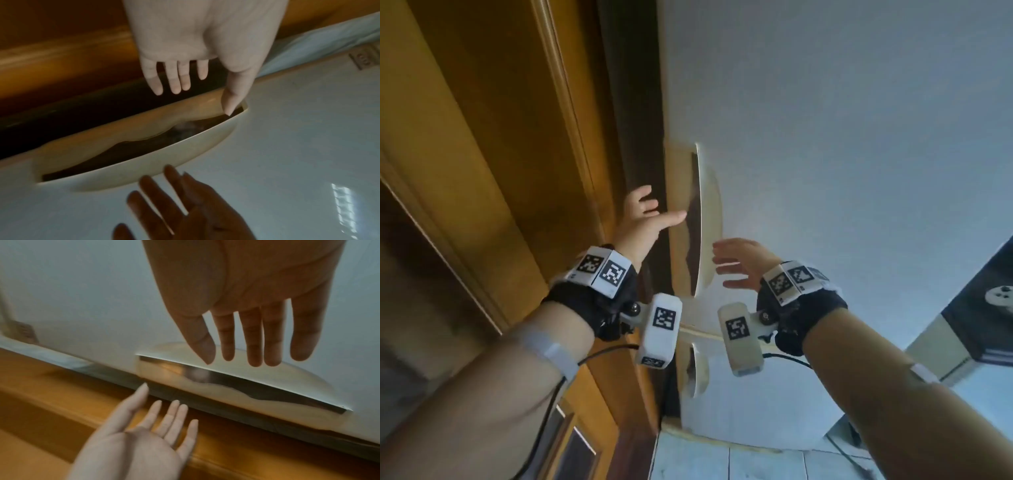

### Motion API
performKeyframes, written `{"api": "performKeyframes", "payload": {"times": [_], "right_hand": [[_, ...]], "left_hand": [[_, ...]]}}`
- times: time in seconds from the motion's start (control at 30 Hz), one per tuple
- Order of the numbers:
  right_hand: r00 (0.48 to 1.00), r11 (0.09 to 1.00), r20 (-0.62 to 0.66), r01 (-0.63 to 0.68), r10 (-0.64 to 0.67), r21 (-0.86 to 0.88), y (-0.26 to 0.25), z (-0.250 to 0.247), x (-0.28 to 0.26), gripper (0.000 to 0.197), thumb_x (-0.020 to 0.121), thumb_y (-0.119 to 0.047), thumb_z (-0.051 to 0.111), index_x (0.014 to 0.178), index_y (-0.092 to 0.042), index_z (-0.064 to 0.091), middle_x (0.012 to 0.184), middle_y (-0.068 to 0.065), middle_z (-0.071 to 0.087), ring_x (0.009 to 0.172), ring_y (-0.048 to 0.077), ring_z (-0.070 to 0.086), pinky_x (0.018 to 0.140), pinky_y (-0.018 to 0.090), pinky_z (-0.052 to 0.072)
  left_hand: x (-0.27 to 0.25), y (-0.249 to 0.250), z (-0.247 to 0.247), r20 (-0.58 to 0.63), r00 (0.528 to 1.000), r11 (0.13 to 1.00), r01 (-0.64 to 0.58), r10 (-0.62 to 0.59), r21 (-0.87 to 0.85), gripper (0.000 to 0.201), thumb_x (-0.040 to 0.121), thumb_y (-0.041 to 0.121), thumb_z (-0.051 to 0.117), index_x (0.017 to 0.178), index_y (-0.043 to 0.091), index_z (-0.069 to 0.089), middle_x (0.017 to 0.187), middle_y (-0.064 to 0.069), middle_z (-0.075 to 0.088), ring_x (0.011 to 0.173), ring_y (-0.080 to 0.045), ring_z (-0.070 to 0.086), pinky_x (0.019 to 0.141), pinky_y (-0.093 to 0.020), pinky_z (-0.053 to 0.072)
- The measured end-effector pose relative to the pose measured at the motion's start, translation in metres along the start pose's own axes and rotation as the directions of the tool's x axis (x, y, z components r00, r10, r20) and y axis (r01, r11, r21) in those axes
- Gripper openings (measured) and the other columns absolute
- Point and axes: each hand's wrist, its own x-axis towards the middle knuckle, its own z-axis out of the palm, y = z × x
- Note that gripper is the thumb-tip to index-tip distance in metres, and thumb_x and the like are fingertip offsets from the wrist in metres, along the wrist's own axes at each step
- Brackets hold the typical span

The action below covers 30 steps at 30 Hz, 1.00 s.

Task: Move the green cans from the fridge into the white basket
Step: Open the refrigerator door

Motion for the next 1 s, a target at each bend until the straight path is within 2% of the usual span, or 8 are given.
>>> {"api": "performKeyframes", "payload": {"times": [0.07,0.13,0.2,0.37,0.5,0.73,0.9,1.0], "right_hand": [[0.999,1.000,-0.031,-0.027,0.027,-0.015,-0.001,0.008,0.017,0.027,0.087,-0.015,0.053,0.114,-0.014,0.058,0.122,0.010,0.059,0.113,0.025,0.055,0.102,0.046,0.044],[0.999,0.999,-0.036,-0.034,0.032,-0.040,-0.001,0.015,0.027,0.029,0.086,-0.012,0.055,0.115,-0.011,0.058,0.126,0.013,0.059,0.116,0.025,0.054,0.105,0.045,0.041],[0.996,0.996,-0.084,-0.037,0.031,-0.081,0.000,0.020,0.036,0.028,0.085,-0.012,0.057,0.112,-0.006,0.060,0.123,0.018,0.062,0.101,0.022,0.057,0.103,0.042,0.044],[0.978,0.987,-0.199,0.030,-0.062,-0.159,0.007,0.021,0.048,0.021,0.084,-0.014,0.060,0.100,-0.002,0.066,0.099,0.018,0.070,0.075,0.017,0.058,0.066,0.023,0.047],[0.971,0.984,-0.205,0.089,-0.120,-0.156,0.015,0.023,0.052,0.013,0.083,-0.007,0.059,0.092,-0.007,0.068,0.073,0.002,0.064,0.072,0.014,0.060,0.067,0.023,0.050],[0.974,0.983,-0.162,0.139,-0.158,-0.123,0.025,0.039,0.044,0.008,0.082,-0.010,0.061,0.077,-0.016,0.061,0.077,-0.001,0.064,0.074,0.010,0.062,0.073,0.027,0.054],[0.946,0.910,-0.189,0.180,-0.265,-0.373,0.028,0.049,0.031,0.026,0.075,-0.030,0.070,0.059,-0.021,0.051,0.065,-0.002,0.062,0.071,0.018,0.063,0.077,0.039,0.056],[0.921,0.763,-0.216,0.120,-0.325,-0.635,0.026,0.045,0.012,0.031,0.075,-0.040,0.067,0.056,-0.020,0.053,0.069,0.004,0.068,0.070,0.020,0.062,0.071,0.036,0.054]], "left_hand": [[0.021,0.004,0.002,0.046,0.998,0.999,-0.035,0.035,-0.007,0.081,0.074,0.019,0.073,0.139,0.025,0.026,0.144,-0.004,0.039,0.128,-0.020,0.042,0.094,-0.030,0.038],[0.040,0.005,0.008,0.088,0.995,0.998,-0.050,0.052,-0.030,0.084,0.071,0.020,0.076,0.138,0.023,0.027,0.140,-0.005,0.044,0.124,-0.020,0.048,0.085,-0.021,0.041],[0.055,0.004,0.015,0.074,0.993,0.995,-0.095,0.097,-0.026,0.083,0.066,0.023,0.080,0.134,0.024,0.032,0.133,-0.004,0.050,0.115,-0.018,0.054,0.078,-0.016,0.043],[0.075,-0.006,0.028,0.036,0.979,0.979,-0.201,0.200,0.023,0.109,0.041,0.038,0.088,0.133,0.024,0.030,0.128,-0.001,0.053,0.113,-0.015,0.054,0.093,-0.025,0.045],[0.081,-0.011,0.026,0.077,0.965,0.967,-0.254,0.251,0.032,0.106,0.041,0.033,0.086,0.129,0.023,0.029,0.128,-0.004,0.049,0.113,-0.015,0.055,0.088,-0.021,0.047],[0.079,-0.011,0.012,0.165,0.949,0.951,-0.289,0.269,0.107,0.104,0.043,0.038,0.079,0.133,0.027,0.028,0.129,-0.001,0.048,0.113,-0.016,0.053,0.093,-0.031,0.049],[0.055,-0.013,0.006,0.172,0.935,0.944,-0.323,0.309,0.059,0.106,0.043,0.038,0.082,0.134,0.024,0.029,0.132,-0.003,0.046,0.116,-0.012,0.052,0.090,-0.021,0.047],[0.027,-0.015,-0.004,0.183,0.929,0.943,-0.332,0.320,0.034,0.098,0.049,0.040,0.084,0.129,0.028,0.031,0.132,-0.001,0.047,0.116,-0.011,0.053,0.093,-0.022,0.048]]}}
